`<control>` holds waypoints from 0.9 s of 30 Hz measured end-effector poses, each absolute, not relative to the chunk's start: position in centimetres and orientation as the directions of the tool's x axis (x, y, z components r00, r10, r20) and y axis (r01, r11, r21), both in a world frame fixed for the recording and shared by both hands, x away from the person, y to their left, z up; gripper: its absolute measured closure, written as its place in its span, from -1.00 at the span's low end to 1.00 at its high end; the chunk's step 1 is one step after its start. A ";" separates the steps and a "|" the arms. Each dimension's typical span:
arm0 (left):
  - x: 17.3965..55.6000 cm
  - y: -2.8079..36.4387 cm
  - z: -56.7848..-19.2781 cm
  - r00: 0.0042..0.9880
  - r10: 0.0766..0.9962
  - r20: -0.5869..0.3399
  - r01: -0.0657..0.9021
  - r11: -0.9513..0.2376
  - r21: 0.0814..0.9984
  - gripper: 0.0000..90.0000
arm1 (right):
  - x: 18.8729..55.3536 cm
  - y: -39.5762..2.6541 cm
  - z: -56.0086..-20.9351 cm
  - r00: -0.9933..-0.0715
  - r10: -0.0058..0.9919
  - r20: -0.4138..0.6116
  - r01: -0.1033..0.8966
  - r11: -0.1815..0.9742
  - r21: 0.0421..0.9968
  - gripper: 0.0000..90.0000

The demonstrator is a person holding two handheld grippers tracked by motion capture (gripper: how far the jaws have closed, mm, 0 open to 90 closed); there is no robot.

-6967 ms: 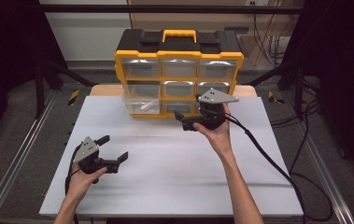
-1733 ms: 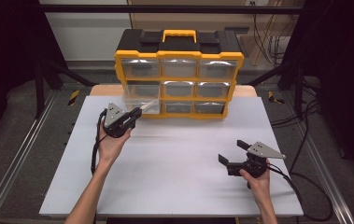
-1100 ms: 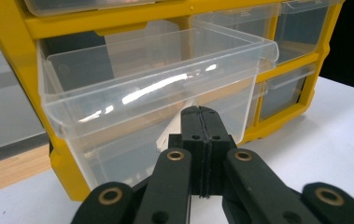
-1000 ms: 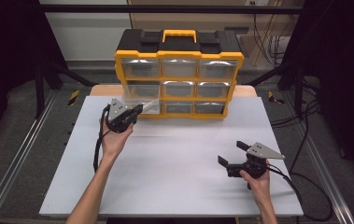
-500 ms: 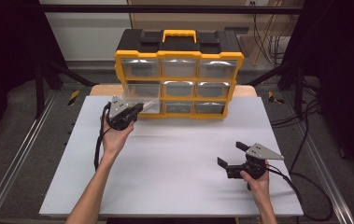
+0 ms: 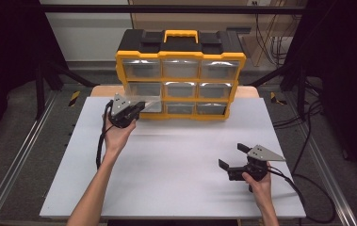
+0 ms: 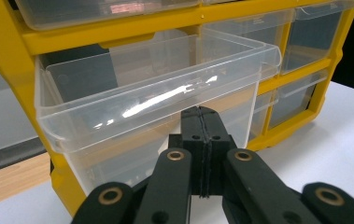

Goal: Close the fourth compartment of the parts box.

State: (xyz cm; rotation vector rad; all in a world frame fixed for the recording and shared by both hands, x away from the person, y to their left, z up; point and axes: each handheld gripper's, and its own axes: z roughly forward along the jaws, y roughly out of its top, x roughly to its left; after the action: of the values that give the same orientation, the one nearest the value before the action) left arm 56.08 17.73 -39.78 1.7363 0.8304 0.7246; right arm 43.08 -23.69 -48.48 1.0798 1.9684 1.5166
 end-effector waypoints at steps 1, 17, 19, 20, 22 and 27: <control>56.2 17.7 -39.8 0.577 0.812 0.080 0.188 -0.228 0.955 0.99 | 43.1 -23.7 -48.5 -0.605 0.787 0.120 0.317 0.100 0.943 -0.99; 57.5 17.4 -39.8 0.569 0.817 0.093 0.190 -0.241 0.952 0.99 | 43.0 -23.7 -48.5 -0.605 0.787 0.122 0.320 0.099 0.942 -0.99; 57.7 17.4 -39.8 0.568 0.818 0.093 0.192 -0.241 0.951 0.99 | 43.1 -23.7 -48.5 -0.603 0.788 0.123 0.322 0.100 0.942 -0.99; 57.8 17.4 -39.8 0.568 0.818 0.094 0.191 -0.241 0.952 0.99 | 43.1 -23.7 -48.5 -0.604 0.788 0.123 0.321 0.099 0.942 -0.99; 58.0 17.3 -39.8 0.566 0.819 0.098 0.189 -0.245 0.951 0.99 | 43.0 -23.7 -48.5 -0.605 0.787 0.124 0.322 0.099 0.942 -0.99; 58.4 17.2 -39.8 0.563 0.820 0.102 0.191 -0.249 0.950 0.99 | 43.0 -23.8 -48.5 -0.604 0.787 0.123 0.320 0.098 0.942 -0.99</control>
State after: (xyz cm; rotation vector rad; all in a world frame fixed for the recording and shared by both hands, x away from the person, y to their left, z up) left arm 58.42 17.21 -39.78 1.7525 0.8399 0.7527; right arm 43.03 -23.80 -48.48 1.0822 1.9684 1.5167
